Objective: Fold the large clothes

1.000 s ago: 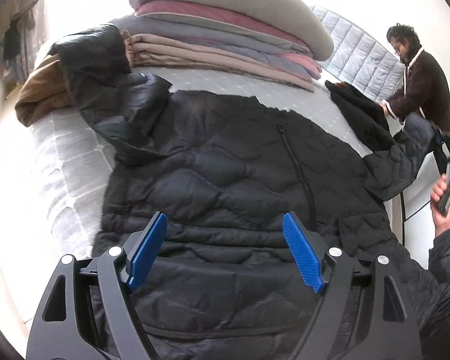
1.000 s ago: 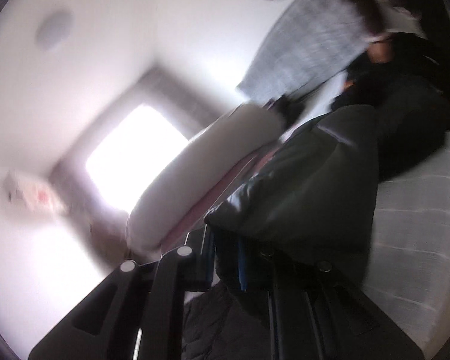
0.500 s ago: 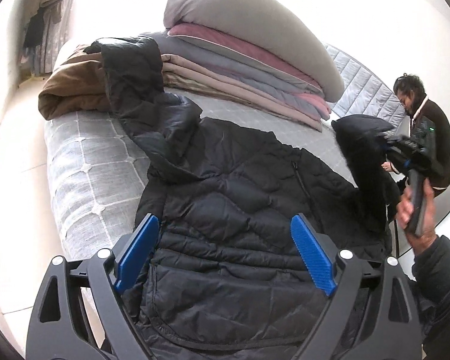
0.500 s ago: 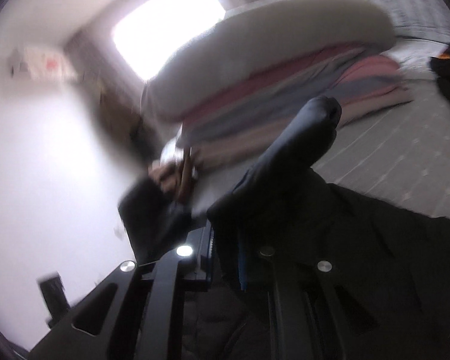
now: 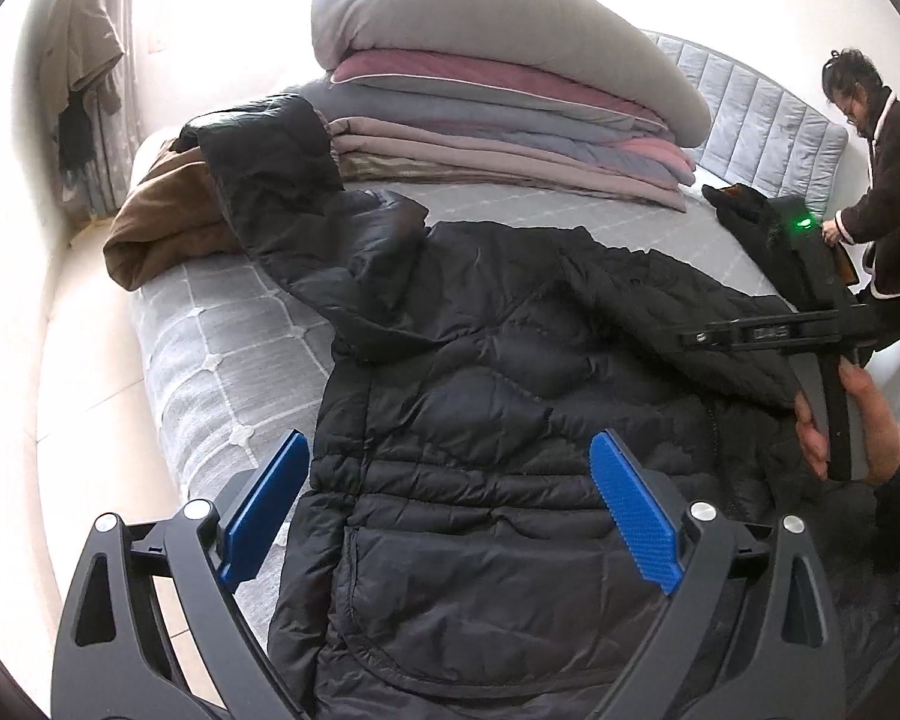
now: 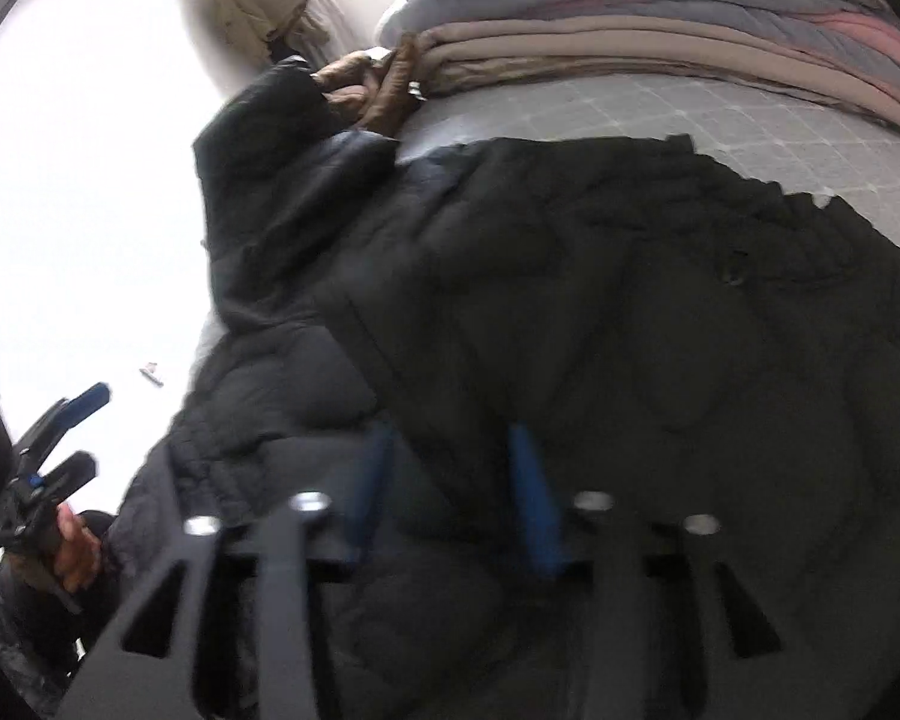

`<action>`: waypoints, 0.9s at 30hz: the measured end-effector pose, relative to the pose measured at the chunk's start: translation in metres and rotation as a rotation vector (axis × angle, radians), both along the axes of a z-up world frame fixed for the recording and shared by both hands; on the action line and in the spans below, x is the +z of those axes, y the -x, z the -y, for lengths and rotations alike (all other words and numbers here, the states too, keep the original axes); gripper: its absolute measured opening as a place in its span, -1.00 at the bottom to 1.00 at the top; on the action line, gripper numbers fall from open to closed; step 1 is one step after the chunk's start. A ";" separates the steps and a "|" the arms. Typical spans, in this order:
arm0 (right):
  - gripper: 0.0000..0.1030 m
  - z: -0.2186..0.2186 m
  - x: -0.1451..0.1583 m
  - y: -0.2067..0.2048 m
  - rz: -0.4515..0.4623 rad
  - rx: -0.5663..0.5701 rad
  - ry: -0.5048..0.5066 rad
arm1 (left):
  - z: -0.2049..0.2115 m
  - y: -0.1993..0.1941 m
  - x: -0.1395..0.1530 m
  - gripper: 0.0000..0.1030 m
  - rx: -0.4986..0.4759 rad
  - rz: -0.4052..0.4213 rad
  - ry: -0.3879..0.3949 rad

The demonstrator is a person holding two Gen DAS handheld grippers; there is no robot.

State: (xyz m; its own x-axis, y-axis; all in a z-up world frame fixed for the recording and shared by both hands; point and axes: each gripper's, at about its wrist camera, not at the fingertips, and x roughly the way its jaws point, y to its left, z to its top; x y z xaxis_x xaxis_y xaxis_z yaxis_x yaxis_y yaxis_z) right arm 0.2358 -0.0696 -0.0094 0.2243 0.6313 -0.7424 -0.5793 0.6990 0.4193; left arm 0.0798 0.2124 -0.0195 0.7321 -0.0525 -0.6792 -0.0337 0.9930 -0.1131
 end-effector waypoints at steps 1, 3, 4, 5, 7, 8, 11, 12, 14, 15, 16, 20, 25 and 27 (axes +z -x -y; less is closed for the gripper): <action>0.13 0.002 0.007 0.002 0.004 -0.005 -0.038 | 0.001 0.000 0.000 0.77 0.001 -0.003 -0.004; 0.26 0.003 0.019 0.001 0.003 -0.025 -0.095 | 0.002 -0.001 -0.001 0.77 0.001 -0.007 -0.020; 0.31 0.003 0.026 -0.002 0.004 -0.043 -0.111 | 0.004 -0.001 -0.001 0.77 0.001 -0.008 -0.028; 0.36 0.003 0.026 -0.006 -0.002 -0.064 -0.128 | 0.005 -0.001 -0.001 0.77 -0.002 -0.007 -0.039; 0.38 0.003 0.025 -0.015 -0.023 -0.094 -0.130 | 0.008 0.000 -0.001 0.77 -0.004 -0.004 -0.057; 0.38 0.001 0.015 -0.020 -0.046 -0.113 -0.113 | 0.009 0.001 -0.001 0.77 -0.005 0.000 -0.070; 0.38 -0.005 -0.017 -0.031 -0.142 -0.137 -0.050 | 0.011 0.002 0.000 0.77 -0.008 0.001 -0.094; 0.38 -0.006 -0.024 -0.032 -0.170 -0.140 -0.027 | 0.012 0.002 0.000 0.77 -0.009 0.001 -0.098; 0.38 -0.005 -0.030 -0.032 -0.196 -0.139 -0.028 | 0.012 0.002 -0.001 0.77 -0.010 -0.002 -0.106; 0.38 -0.002 -0.027 -0.031 -0.195 -0.142 -0.044 | 0.012 0.002 -0.001 0.77 -0.011 -0.002 -0.110; 0.38 0.001 -0.022 -0.030 -0.192 -0.145 -0.063 | 0.013 0.003 -0.001 0.77 -0.012 -0.001 -0.114; 0.40 0.034 0.011 -0.021 -0.148 -0.188 -0.142 | 0.016 0.004 0.000 0.77 -0.016 0.007 -0.132; 0.47 0.107 0.027 -0.009 -0.125 -0.326 -0.206 | 0.022 0.005 0.001 0.77 -0.026 0.019 -0.154; 0.47 0.154 0.023 -0.006 -0.148 -0.429 -0.263 | 0.023 0.006 0.002 0.77 -0.032 0.019 -0.155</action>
State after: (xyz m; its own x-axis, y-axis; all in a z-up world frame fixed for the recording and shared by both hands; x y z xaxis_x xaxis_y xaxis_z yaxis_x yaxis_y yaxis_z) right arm 0.2417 -0.2233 0.0135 0.4083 0.6747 -0.6149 -0.1848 0.7207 0.6681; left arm 0.0742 0.1893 -0.0180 0.7448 0.0278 -0.6667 -0.0007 0.9992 0.0409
